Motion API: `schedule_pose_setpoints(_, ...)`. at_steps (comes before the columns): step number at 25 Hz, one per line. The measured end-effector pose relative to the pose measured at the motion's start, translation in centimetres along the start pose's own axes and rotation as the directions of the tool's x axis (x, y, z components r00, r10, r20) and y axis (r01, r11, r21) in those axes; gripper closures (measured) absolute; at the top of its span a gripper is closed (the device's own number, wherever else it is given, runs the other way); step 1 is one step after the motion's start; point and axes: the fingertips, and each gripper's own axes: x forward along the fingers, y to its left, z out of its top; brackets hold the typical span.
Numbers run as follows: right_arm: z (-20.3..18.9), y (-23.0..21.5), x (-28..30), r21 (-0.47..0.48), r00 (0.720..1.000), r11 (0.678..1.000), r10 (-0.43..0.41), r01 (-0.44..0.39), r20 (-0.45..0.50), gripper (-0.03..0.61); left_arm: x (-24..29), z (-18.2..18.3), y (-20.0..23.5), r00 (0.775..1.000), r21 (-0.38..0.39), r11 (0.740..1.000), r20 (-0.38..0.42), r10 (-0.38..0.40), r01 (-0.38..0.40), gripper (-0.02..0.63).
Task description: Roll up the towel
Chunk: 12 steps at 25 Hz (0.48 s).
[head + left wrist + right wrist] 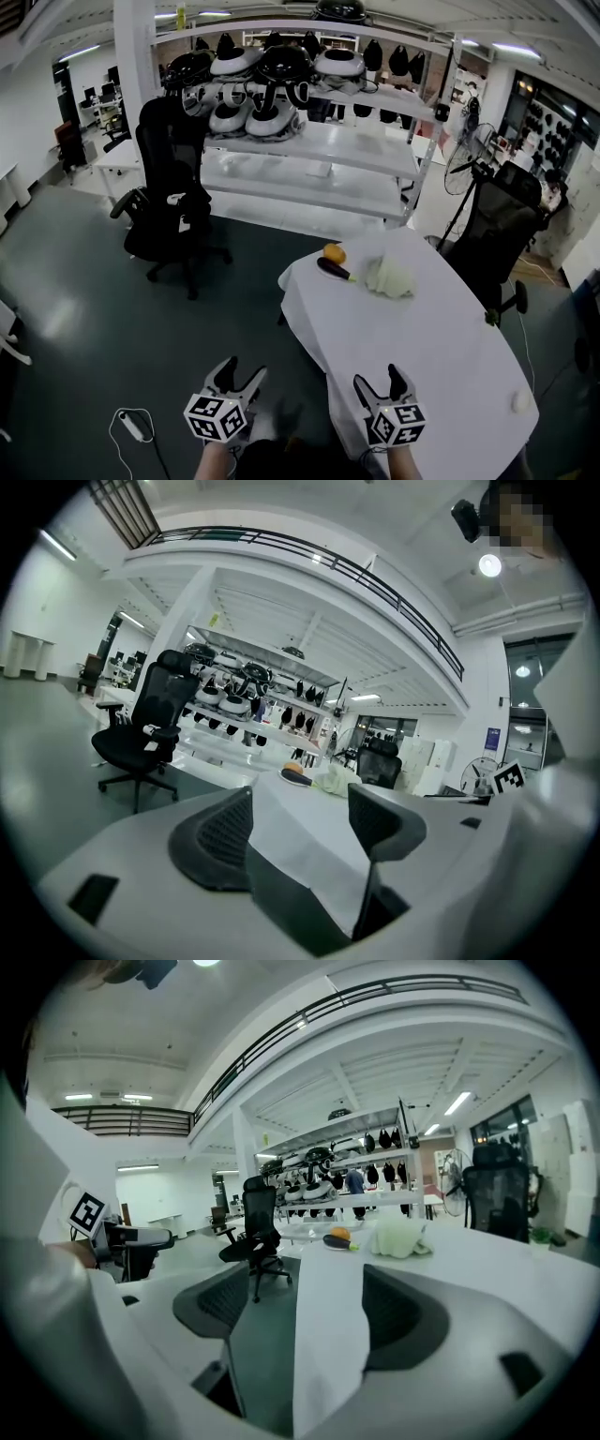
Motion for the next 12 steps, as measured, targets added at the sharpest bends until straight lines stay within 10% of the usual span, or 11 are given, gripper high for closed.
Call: schedule_pose_setpoints(12,-1.8,-3.6,-0.9,0.052,0.993,0.992,-0.113,0.114,-0.021,0.201,5.6,-1.7,-2.2,0.990,0.006,0.993,-0.080,-0.119,0.120,0.281)
